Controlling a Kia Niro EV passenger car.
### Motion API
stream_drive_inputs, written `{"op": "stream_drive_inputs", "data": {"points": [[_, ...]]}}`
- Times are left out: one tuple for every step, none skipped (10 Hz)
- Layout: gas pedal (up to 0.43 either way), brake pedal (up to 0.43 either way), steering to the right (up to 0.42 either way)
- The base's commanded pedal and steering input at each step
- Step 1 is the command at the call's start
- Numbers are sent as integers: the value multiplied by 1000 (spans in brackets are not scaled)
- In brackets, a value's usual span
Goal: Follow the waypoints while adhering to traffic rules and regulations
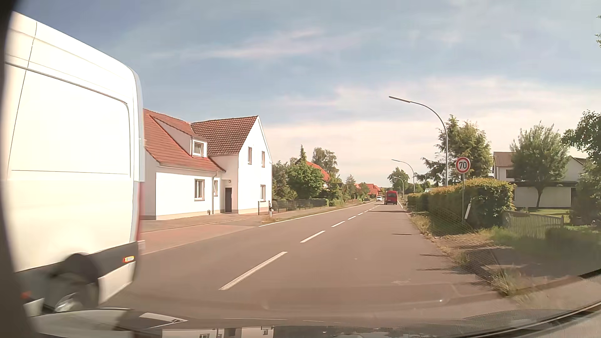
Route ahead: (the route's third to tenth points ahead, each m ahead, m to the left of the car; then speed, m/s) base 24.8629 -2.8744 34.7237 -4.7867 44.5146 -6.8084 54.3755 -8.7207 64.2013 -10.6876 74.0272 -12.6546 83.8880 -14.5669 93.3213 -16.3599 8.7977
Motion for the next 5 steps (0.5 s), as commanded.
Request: {"op": "stream_drive_inputs", "data": {"points": [[228,0,86],[228,0,81],[228,0,75],[228,0,65],[228,0,56]]}}
